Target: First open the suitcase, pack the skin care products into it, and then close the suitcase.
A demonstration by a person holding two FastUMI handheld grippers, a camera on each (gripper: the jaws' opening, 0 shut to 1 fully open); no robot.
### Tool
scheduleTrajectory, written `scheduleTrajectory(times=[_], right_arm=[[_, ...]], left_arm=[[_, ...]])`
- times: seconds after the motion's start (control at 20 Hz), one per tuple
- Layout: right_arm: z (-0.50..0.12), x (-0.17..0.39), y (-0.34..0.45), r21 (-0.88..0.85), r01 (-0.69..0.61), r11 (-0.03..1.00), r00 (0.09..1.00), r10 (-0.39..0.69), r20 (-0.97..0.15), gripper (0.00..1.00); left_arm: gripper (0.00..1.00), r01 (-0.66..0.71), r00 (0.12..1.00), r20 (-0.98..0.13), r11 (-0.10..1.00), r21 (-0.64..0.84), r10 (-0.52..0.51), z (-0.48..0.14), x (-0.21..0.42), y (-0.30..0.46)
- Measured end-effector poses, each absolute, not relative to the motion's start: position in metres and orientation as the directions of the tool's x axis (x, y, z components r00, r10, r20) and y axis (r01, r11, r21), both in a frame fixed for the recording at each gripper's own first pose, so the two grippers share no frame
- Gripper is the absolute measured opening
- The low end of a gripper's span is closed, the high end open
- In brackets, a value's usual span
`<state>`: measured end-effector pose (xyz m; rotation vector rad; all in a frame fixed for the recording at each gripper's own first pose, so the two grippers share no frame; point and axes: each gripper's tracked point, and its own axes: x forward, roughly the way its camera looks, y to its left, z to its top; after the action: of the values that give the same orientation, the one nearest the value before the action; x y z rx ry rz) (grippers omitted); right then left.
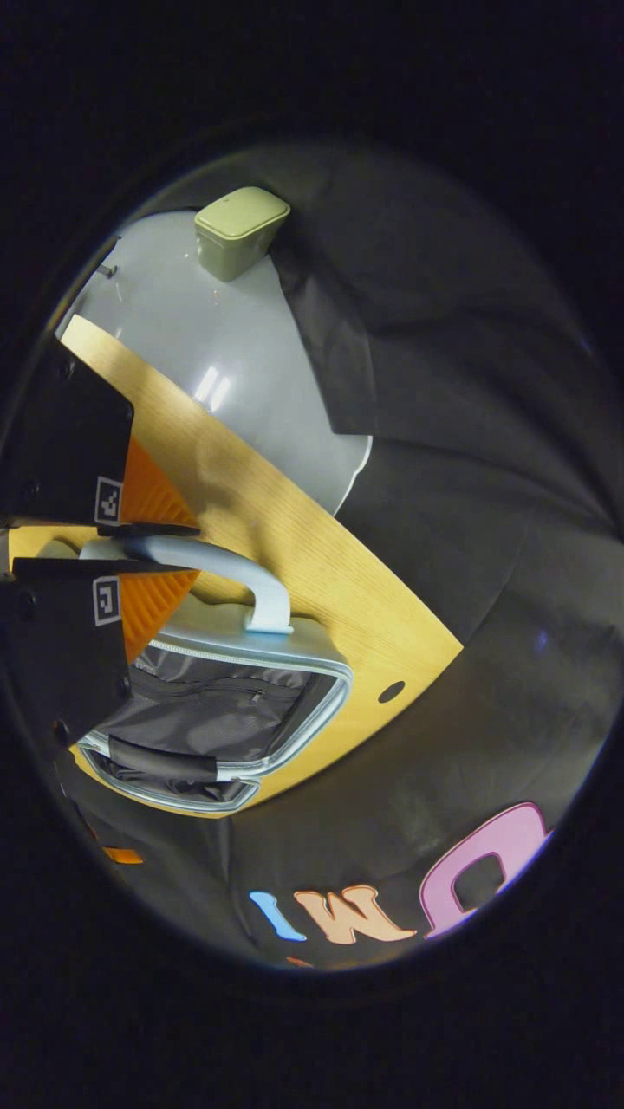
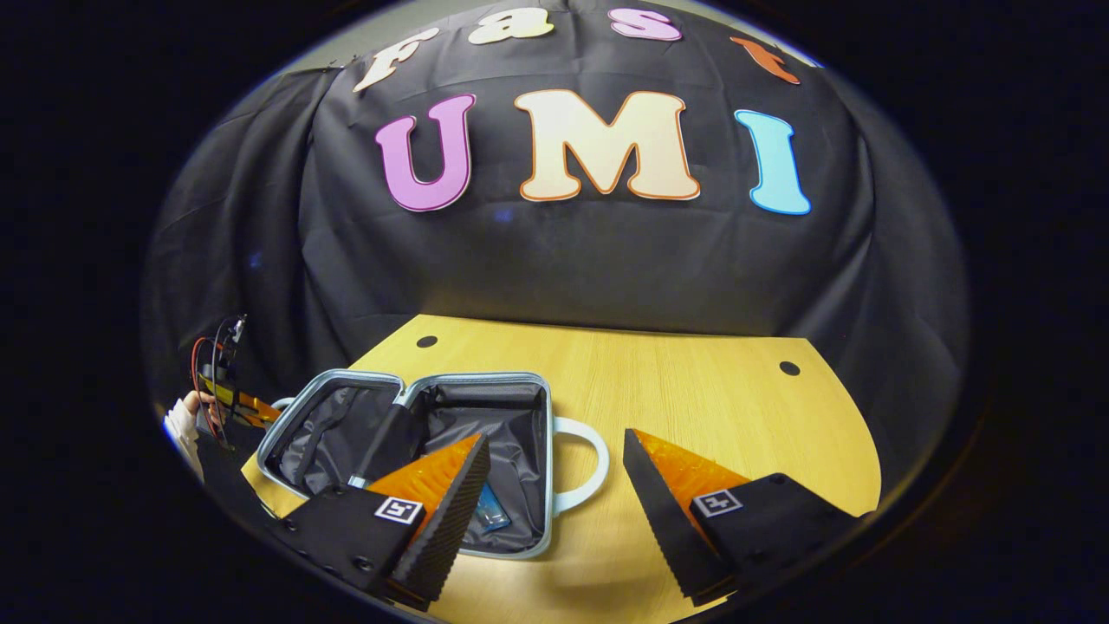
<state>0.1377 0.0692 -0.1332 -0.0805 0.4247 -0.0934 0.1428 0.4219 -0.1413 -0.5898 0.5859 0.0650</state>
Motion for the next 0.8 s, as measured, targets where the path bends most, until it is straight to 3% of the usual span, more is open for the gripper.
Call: scheduleTrajectory(times=[0.45,0.8], right_arm=[[-0.123,0.121,0.045,-0.070,0.112,0.991,0.922,-0.130,-0.365,0.97],[-0.120,0.103,-0.006,-0.089,0.080,0.993,0.931,-0.106,-0.349,0.97]], left_arm=[[0.04,-0.212,0.860,-0.509,0.894,-0.395,-0.021,-0.036,0.111,0.388],[0.04,-0.216,0.888,-0.454,0.939,-0.269,0.074,0.048,0.083,0.300]])
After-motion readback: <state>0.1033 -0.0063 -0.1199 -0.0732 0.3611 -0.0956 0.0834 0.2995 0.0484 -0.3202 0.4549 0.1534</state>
